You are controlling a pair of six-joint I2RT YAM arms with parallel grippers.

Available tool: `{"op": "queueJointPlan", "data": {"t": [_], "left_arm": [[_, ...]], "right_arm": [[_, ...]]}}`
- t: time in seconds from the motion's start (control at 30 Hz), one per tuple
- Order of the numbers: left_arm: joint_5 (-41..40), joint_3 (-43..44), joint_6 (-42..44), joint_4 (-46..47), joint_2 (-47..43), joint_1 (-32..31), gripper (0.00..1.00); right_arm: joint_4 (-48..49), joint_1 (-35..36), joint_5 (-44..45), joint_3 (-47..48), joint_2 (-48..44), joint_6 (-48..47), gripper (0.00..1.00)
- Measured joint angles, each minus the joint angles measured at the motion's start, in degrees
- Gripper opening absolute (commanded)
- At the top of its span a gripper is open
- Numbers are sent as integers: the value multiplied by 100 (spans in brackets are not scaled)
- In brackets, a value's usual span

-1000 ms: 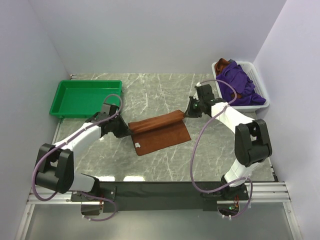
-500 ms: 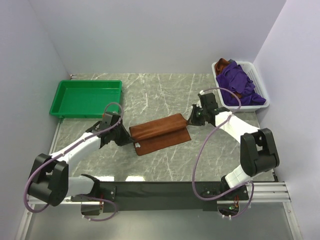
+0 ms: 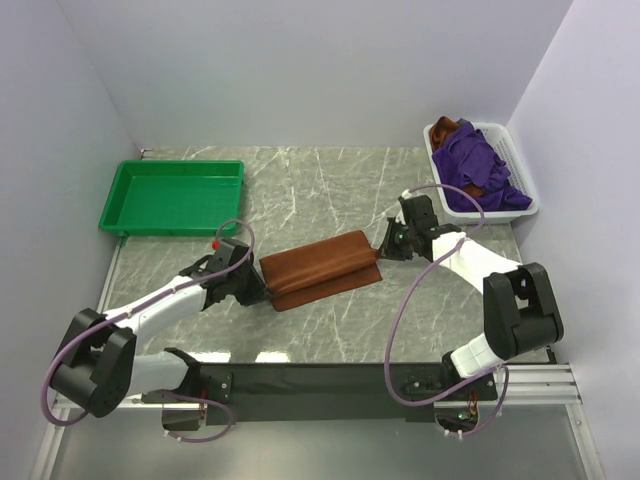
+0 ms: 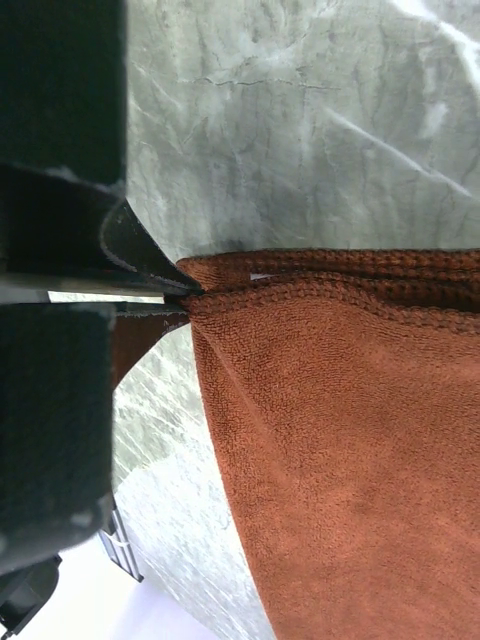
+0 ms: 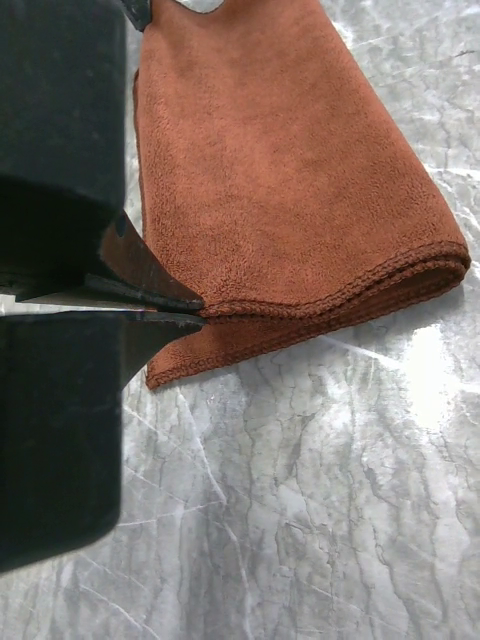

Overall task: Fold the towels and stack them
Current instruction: Fold the towel

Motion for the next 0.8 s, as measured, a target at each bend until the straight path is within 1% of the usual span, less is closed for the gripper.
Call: {"op": "queueJointPlan", "data": {"t": [0.43, 0.8], "left_arm": [[-243, -4, -70, -66, -184, -238, 1], [-332, -269, -166, -37, -299, -393, 1]], "right_arm": [[11, 0, 46, -103, -299, 46, 0], [57, 4, -15, -529, -494, 175, 0]]}}
